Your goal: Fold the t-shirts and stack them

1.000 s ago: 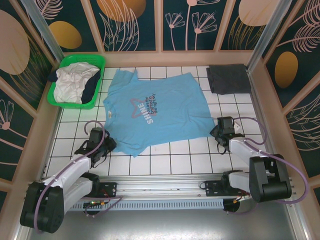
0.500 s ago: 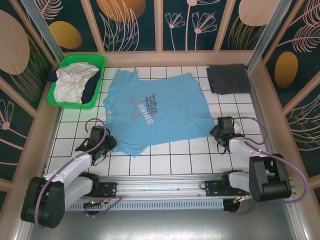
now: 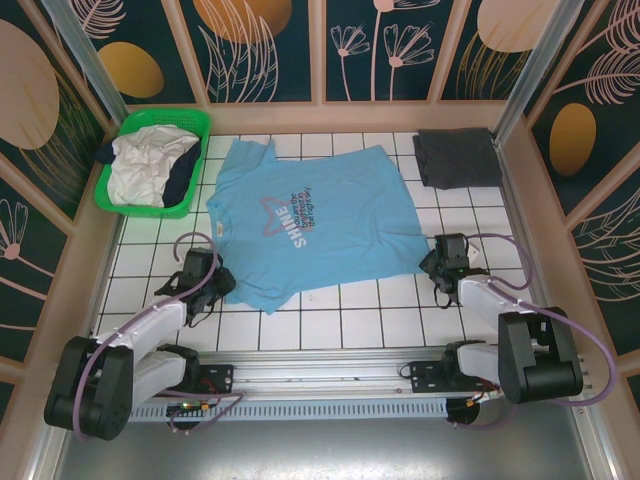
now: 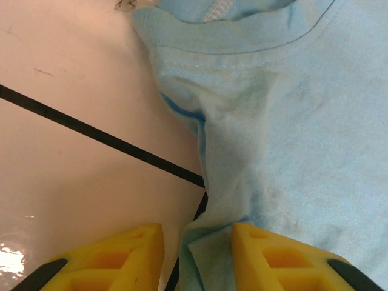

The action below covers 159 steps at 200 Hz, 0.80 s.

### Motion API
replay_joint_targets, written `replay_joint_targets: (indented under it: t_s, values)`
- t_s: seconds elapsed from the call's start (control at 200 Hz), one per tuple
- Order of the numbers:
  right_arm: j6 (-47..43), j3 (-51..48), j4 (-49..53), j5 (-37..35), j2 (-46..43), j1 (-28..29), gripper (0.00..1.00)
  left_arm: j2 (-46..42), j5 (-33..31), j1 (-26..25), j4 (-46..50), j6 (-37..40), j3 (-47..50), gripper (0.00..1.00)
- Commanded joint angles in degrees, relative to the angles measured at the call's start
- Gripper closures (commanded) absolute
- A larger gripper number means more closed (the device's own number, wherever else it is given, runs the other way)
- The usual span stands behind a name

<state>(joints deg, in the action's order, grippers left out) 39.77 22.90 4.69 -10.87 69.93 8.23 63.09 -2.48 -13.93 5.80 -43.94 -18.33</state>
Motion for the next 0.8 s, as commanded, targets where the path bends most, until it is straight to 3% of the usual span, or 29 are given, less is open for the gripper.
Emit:
replay_joint_targets:
  t_s: [0.0, 0.255, 0.791]
  values:
    - [0.17, -1.54, -5.72, 6.56, 1.44, 0.38, 0.4, 1.66, -0.44, -0.07, -1.77, 1.41, -1.27, 0.64]
    - [0.06, -1.78, -5.58, 6.3, 0.92, 0.39, 0.4, -0.76, -0.83, -0.05, 0.33, 2.12, -2.93, 0.71]
    - [-0.44, -2.97, -6.3, 6.3, -1.84, 0.36, 0.41, -6.51, 5.28, -4.0, 1.44, -0.6, 0.29, 0.68]
